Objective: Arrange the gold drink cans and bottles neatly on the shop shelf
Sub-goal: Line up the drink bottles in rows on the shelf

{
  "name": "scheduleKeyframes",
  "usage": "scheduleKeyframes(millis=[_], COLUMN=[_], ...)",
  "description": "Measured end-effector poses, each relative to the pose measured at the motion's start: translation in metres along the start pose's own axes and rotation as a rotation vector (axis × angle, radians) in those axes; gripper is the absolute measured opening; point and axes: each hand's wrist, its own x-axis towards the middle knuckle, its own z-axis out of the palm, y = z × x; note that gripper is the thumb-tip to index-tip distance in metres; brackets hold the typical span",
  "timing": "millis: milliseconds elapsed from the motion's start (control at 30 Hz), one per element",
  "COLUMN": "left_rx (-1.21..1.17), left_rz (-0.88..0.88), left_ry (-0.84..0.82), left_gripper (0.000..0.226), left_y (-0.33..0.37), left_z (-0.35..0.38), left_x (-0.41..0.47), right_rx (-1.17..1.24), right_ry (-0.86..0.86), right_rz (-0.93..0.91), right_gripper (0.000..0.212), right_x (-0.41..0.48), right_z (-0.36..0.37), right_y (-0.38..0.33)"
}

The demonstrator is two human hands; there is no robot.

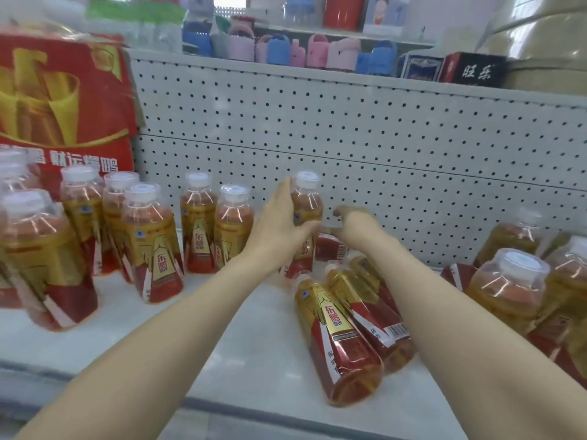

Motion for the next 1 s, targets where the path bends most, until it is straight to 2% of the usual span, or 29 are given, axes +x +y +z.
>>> scheduleKeyframes(millis=[67,133,267,467,600,700,800,900,1000], left_rx=[0.009,0.005,-0.021,-0.021,-0.026,-0.037,-0.022,0.009,0.052], left_rz=[0.02,0.004,-0.042,-0.059,-0.075,-0.074,-0.089,-0.12,-0.155], left_ry=[0.032,0.046,0.073,0.094,0.113,0.11,0.094,0.104,0.098], left_gripper=[0.083,0.081,0.083,0.088,0.087,0.088,0.088,0.091,0.091], left_y=[0.006,0.008,0.008,0.014,0.016,0.012,0.007,-0.006,-0.019], left_z=[-0.02,-0.038,-0.062,-0.067,-0.074,-0.084,-0.097,-0.11,-0.121], left_x=[-0.004,-0.008,-0.023,-0.045,-0.059,-0.069,-0.081,-0.092,-0.102], right_rx=[-0.036,-0.123,-0.201,-0.263,-0.131,0.169,0.536,0.727,0.727], right_ry=[-0.088,-0.148,-0.193,-0.204,-0.1,0.048,0.142,0.144,0.115], right_rz=[-0.074,-0.159,-0.226,-0.269,-0.263,-0.228,-0.116,-0.1,-0.121], right_gripper=[0.048,0.043,0.024,0.028,0.049,0.056,0.067,0.079,0.079], right_x=[0.012,0.02,0.032,0.029,0.018,0.002,-0.012,-0.03,-0.047], right_z=[0.005,0.015,0.023,0.032,0.036,0.015,-0.003,-0.007,0.001], right_y=[-0.016,-0.028,-0.041,-0.053,-0.05,-0.05,-0.051,-0.062,-0.076])
